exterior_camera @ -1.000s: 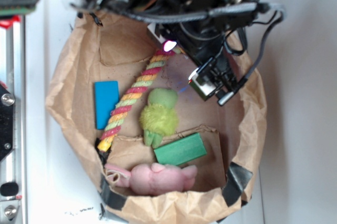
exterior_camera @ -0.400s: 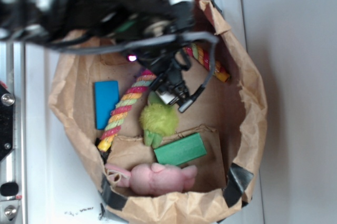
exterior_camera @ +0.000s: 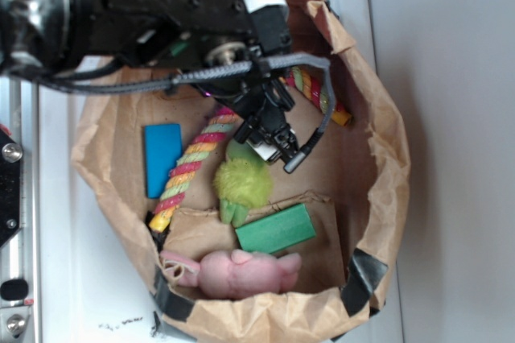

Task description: Grab the multicolored rope.

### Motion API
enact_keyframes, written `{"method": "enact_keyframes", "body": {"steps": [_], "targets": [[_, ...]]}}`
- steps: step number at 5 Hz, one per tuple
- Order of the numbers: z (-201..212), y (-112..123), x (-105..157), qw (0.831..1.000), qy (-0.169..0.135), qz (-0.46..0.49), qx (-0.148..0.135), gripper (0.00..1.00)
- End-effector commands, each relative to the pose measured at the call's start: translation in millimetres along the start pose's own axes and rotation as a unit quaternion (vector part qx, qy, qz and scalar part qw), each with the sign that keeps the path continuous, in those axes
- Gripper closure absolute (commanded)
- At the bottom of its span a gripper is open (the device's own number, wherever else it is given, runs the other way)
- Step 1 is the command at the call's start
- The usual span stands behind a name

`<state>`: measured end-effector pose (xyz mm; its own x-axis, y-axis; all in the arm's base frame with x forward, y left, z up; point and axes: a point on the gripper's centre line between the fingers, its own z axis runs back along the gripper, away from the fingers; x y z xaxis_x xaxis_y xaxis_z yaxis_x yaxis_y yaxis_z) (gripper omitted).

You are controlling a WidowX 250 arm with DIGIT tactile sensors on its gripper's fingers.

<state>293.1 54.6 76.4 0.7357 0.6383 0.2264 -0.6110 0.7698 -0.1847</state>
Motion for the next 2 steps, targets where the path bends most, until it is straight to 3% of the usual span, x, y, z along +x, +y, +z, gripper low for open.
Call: {"method": "enact_keyframes", "body": {"steps": [1, 2], "targets": [[6.2, -14.3, 23.6, 0.999, -0.024, 0.032, 0.000, 0.00], [2.0, -14.8, 29.2, 0.999, -0.028, 0.035, 0.009, 0.00]]}}
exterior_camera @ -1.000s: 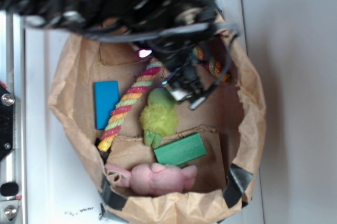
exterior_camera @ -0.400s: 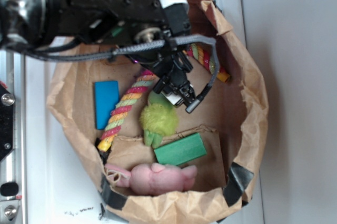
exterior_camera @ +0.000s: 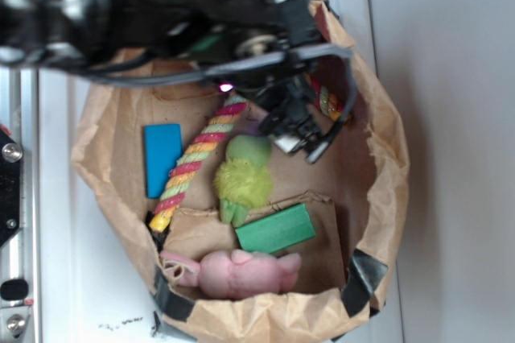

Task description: Grab the multicolored rope.

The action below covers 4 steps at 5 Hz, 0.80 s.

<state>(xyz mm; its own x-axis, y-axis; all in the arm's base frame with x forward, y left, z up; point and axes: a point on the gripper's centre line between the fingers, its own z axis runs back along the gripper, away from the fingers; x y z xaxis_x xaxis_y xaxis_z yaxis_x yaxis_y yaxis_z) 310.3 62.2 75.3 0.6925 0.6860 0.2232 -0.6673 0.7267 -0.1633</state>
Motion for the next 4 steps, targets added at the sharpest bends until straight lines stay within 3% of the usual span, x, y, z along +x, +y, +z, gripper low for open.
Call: {"method": "enact_keyframes", "body": {"steps": [1, 4], "targets": [[0.0, -9.8, 15.6, 0.999, -0.033, 0.006, -0.001, 0.00], [-16.7, -2.4, 20.0, 0.998, -0.049, 0.013, 0.033, 0.00]]}}
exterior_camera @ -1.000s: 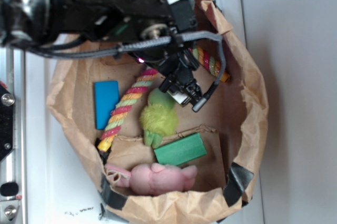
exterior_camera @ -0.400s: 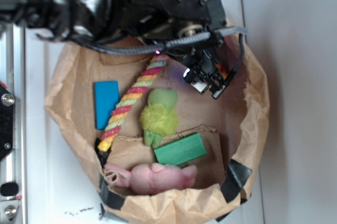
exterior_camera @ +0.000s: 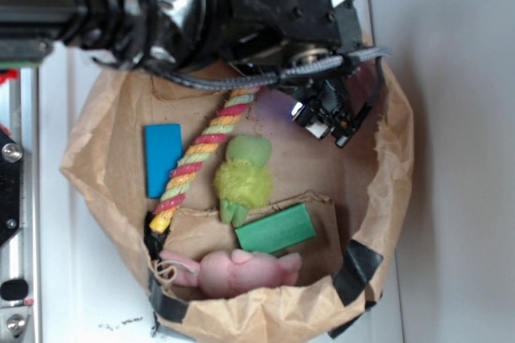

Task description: Grab the multicolored rope.

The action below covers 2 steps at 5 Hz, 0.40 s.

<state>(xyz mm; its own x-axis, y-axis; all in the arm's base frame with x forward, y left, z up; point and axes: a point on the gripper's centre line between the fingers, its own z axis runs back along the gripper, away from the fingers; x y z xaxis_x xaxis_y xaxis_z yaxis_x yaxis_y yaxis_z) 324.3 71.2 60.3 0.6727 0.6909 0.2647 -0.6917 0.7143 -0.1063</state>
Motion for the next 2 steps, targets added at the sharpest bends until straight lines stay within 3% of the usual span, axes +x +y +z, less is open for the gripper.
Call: {"method": "enact_keyframes", "body": {"steps": [1, 2], "targets": [[-1.3, -0.3, 8.1, 1.000, -0.027, 0.007, 0.010, 0.00], [7.8, 11.3, 9.7, 1.000, -0.020, 0.004, 0.007, 0.00]]}}
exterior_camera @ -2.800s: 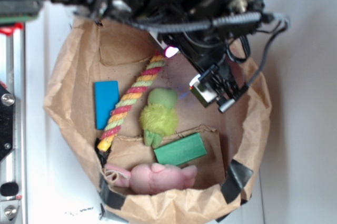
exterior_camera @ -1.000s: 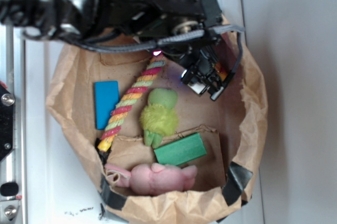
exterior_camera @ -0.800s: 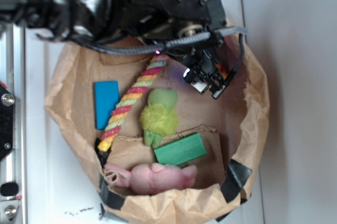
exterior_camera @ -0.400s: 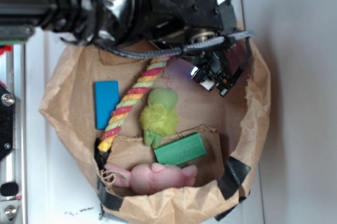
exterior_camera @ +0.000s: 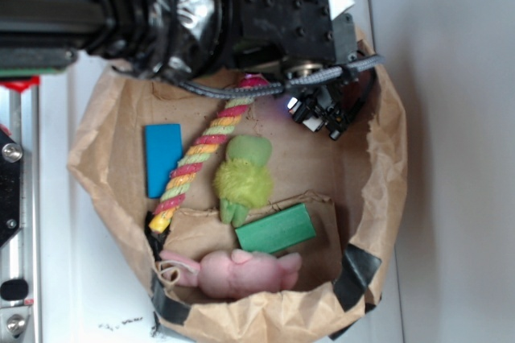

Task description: Grab the multicolored rope.

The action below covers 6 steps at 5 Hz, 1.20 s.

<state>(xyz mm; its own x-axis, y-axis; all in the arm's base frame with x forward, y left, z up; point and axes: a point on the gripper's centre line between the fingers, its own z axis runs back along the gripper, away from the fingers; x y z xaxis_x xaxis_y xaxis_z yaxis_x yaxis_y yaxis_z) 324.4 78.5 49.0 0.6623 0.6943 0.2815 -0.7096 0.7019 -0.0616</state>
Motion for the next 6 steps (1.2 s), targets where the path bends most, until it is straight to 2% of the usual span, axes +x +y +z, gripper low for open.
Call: {"method": "enact_keyframes", "body": {"steps": [1, 3, 5, 6], "targets": [[23.7, 10.4, 9.5, 1.000, -0.007, -0.001, -0.028, 0.00], [24.8, 13.3, -6.9, 0.999, -0.007, -0.021, -0.032, 0.00], [11.2, 13.6, -12.7, 0.999, -0.018, -0.021, -0.020, 0.00], [6.6, 11.6, -12.3, 1.000, -0.014, -0.019, -0.015, 0.00]]}}
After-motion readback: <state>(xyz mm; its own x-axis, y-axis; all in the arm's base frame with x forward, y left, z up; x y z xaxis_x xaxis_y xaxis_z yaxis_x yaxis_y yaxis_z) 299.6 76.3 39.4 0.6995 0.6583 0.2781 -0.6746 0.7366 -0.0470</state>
